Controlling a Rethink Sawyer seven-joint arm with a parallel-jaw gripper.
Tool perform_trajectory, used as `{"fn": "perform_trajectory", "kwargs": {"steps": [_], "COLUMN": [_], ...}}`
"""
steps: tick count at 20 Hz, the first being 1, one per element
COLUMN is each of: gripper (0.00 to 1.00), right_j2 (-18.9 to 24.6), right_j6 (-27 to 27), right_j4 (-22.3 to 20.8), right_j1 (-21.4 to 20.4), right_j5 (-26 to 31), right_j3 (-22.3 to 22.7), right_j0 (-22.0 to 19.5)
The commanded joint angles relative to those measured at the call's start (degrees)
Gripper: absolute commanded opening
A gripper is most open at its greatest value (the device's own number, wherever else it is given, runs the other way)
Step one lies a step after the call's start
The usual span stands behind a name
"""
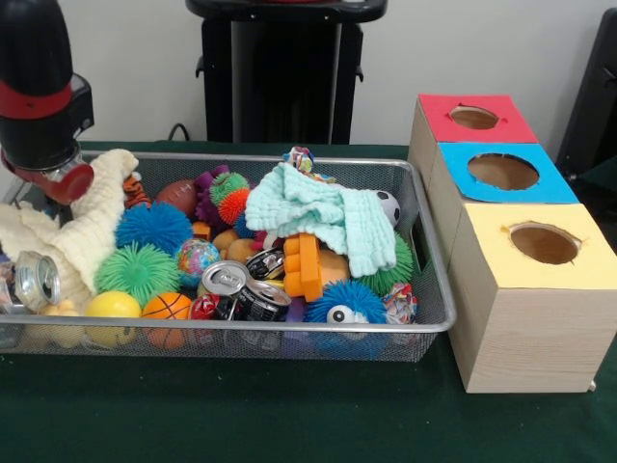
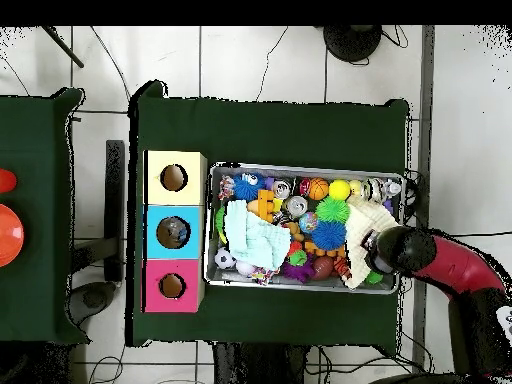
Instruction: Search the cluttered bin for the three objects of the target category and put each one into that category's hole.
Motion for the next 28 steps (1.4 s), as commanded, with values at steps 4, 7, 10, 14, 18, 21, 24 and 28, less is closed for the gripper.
{"fn": "perform_trajectory", "kwargs": {"steps": [4, 7, 10, 14, 18, 21, 24, 28], "gripper": [0.00, 0.00, 0.00, 0.00, 0.00, 0.00, 0.00, 0.00], "right_j2": [5.6, 4.5, 2.2, 2.3, 1.2, 1.4, 1.7, 1.9], "right_j6": [-5.8, -1.4, 5.5, 7.3, 9.1, 10.9, 11.8, 11.5], "right_j4": [-2.0, 0.4, 3.0, 8.1, 10.8, 13.6, 16.3, 19.1], "right_j1": [1.9, -0.3, -4.2, -6.6, -6.9, -6.4, -5.2, -4.1], "right_j5": [0.5, 2.8, 4.2, 9.1, 10.5, 9.7, 7.6, 5.1], "right_j3": [6.8, 9.1, 12.5, 14.6, 14.8, 15.8, 16.6, 17.7], "right_j0": [0.4, 2.7, 6.8, 8.1, 11.0, 12.9, 14.5, 15.9]}}
